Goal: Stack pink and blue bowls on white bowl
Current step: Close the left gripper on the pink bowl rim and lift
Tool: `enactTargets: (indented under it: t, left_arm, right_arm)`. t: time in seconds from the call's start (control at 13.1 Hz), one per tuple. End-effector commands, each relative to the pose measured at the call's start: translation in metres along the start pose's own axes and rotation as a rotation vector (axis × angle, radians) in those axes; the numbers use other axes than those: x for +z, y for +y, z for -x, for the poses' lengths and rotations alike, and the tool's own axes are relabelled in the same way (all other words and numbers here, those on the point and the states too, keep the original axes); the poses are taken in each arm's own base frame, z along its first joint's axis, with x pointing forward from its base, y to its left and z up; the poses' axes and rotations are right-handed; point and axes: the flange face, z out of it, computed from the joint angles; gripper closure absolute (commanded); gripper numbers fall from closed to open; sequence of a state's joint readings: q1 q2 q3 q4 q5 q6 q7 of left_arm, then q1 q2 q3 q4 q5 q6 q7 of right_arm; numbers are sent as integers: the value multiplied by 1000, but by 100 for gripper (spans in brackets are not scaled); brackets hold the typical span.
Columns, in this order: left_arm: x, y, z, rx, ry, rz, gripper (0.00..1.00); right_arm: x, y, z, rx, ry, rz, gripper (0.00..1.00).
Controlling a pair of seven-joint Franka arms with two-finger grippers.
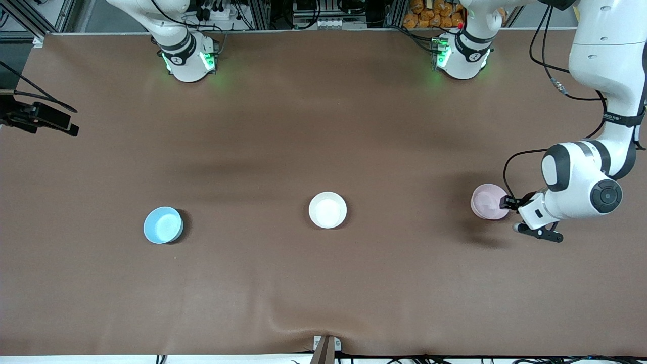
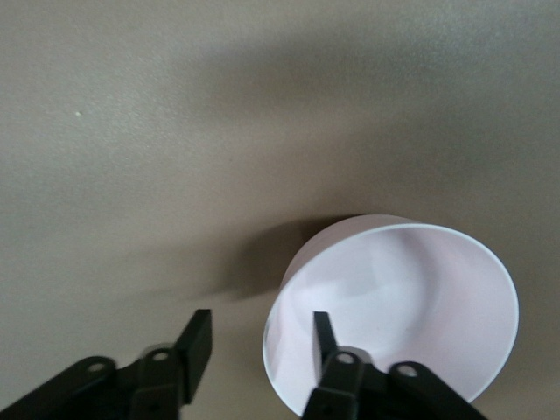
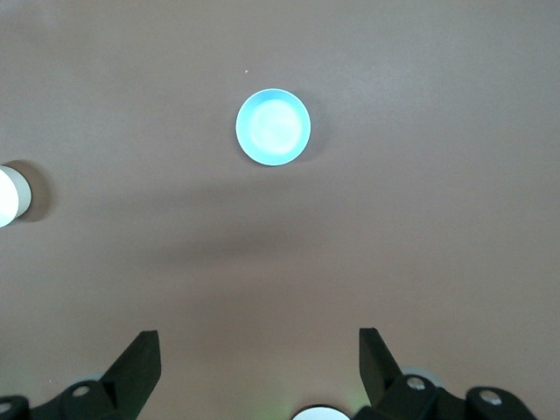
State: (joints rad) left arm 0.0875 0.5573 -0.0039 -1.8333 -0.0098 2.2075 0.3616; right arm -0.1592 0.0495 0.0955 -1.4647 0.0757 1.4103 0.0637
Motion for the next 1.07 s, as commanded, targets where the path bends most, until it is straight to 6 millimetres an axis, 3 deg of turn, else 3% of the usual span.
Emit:
enactTargets:
  t: [0.0,0.08,0.3,0.46,0.53,0.76,0.99]
  left_arm:
    - [0,5,2,19,8,-14,85]
    - [0,7,1,7,9,-13,100]
    - [-10,7,1,-19,15,-4,100]
    - [-29,16,-1,-31,16,28,100]
    - [-47,23,-4,-43,35,38,100]
    - [-96,71,-27,-88,49,64,100]
    - [-140,139,-50,-128,82,95,100]
  right_arm:
    - [0,1,0,-7,4,-14,0]
    - [0,1,0,-7,4,-14,0]
    - [0,0,0,-8,4,-14,0]
    - [0,1,0,-9,4,-15,0]
    - [0,1,0,-7,4,-14,0]
    - [0,1,0,-7,4,-15,0]
    - [0,1,-1,-7,7,-16,0]
